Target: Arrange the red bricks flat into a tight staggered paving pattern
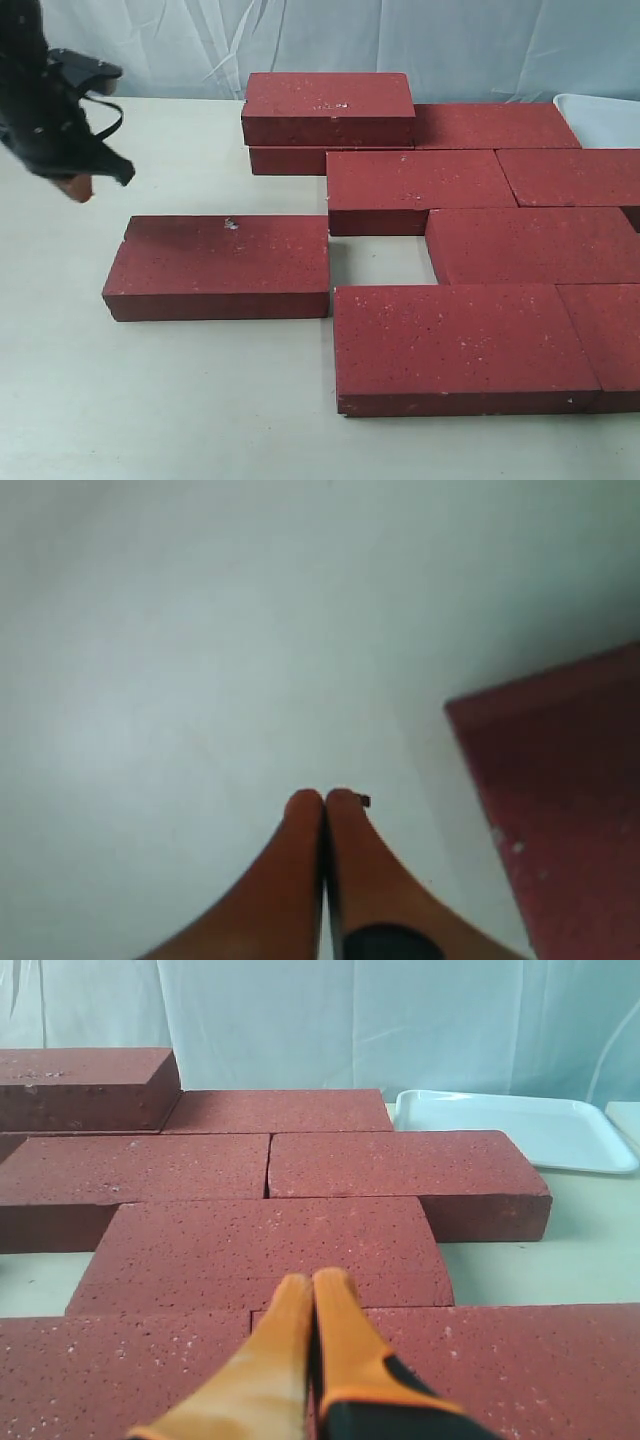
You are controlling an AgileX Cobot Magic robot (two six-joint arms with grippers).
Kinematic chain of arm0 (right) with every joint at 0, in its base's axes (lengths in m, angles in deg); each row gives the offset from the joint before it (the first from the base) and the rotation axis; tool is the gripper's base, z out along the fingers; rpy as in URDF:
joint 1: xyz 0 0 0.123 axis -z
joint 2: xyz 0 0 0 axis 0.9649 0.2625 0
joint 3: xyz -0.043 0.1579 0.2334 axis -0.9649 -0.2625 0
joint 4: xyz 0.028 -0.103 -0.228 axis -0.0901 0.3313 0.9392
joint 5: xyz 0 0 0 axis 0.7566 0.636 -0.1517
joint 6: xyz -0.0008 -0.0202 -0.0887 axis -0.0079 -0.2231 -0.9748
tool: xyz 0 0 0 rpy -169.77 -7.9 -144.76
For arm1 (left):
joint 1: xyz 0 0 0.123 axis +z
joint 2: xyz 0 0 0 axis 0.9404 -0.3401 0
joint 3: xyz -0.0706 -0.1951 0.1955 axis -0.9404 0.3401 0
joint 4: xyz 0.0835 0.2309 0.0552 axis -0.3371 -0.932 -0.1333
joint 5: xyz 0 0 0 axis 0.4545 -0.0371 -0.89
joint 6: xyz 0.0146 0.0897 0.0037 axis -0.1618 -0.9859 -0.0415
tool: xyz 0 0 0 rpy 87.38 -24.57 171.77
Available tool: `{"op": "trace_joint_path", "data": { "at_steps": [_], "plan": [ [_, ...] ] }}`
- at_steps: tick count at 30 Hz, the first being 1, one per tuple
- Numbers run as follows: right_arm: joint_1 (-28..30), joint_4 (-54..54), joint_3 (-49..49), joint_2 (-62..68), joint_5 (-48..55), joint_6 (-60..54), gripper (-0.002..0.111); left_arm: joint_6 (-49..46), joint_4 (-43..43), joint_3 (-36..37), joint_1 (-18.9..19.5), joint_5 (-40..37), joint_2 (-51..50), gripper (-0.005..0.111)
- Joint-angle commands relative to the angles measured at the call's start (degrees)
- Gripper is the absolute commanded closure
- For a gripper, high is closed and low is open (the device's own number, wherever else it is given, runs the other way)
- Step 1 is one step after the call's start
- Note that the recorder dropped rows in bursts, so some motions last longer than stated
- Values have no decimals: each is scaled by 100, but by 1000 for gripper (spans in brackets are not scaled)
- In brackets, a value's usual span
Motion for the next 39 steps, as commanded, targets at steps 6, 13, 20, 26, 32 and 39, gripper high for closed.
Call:
{"op": "trace_joint_path", "data": {
  "at_steps": [6, 13, 20, 26, 32, 39],
  "plan": [
    [33, -10, -8, -45, -45, 0, 109, 264, 544, 1393, 247, 436, 358, 106],
    [33, -10, -8, -45, -45, 0, 109, 264, 677, 1458, 247, 634, 358, 106],
    [33, -10, -8, -45, -45, 0, 109, -346, 1532, 1458, 50, 927, 217, 106],
    [33, -10, -8, -45, -45, 0, 109, -423, 1734, 1458, -214, 1180, 106, 106],
    [33, -10, -8, -45, -45, 0, 109, -809, 2174, 1458, -435, 1180, 106, 106],
    [33, 2, -8, -45, -45, 0, 109, -650, 1806, 1458, -405, 1194, 106, 106]
  ]
}}
